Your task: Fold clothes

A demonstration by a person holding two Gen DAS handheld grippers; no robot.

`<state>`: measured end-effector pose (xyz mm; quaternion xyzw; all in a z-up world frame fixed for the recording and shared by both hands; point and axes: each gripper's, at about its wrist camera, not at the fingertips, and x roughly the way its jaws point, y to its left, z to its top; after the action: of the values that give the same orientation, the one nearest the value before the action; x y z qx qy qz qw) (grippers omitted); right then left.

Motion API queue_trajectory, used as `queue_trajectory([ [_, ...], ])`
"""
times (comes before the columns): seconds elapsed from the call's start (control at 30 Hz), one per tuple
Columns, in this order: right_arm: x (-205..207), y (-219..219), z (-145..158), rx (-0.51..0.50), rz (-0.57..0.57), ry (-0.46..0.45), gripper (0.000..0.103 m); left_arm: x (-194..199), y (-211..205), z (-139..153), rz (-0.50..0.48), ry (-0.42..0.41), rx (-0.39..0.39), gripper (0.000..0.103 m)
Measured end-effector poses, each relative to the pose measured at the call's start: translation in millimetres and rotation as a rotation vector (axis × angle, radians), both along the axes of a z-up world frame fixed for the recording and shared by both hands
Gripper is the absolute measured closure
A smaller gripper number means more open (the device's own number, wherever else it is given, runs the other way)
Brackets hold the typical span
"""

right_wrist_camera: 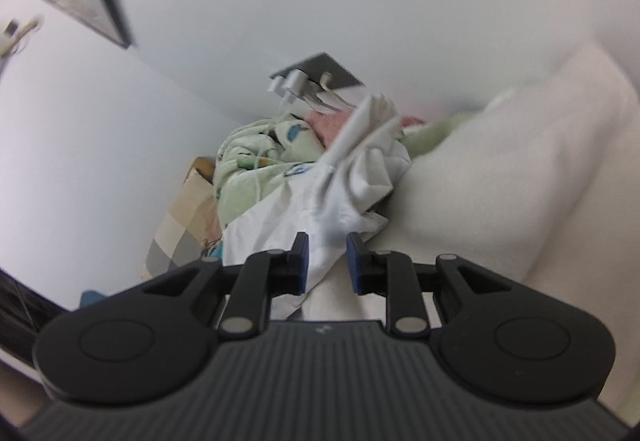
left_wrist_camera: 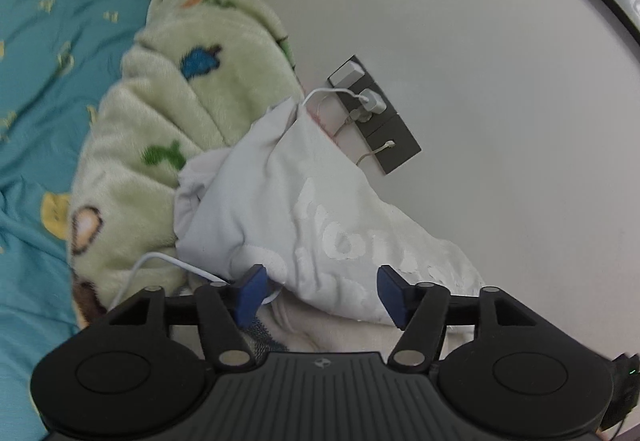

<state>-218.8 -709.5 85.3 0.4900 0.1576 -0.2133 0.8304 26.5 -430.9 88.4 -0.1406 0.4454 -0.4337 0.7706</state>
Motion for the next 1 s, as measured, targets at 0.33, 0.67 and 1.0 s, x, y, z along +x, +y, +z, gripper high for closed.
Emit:
queue_trajectory([
  [0.33,-26.8,50.8,62.5,-0.185,0.079,0.007,0.079,-77.6,47.0,89.2,0.014,-0.279,0.090,0.020],
  [0.67,-39.2,100.1,93.0,-0.383,0.093,0.052,0.062,-126.0,75.3,117.7,-0.010,-0.452,0.171,0.017],
  [1.0,-43.6,132.0,98.6,-0.547,0.058,0.057,0.037,-154.0,100.6,121.8,0.009,-0.564,0.151,0.000],
])
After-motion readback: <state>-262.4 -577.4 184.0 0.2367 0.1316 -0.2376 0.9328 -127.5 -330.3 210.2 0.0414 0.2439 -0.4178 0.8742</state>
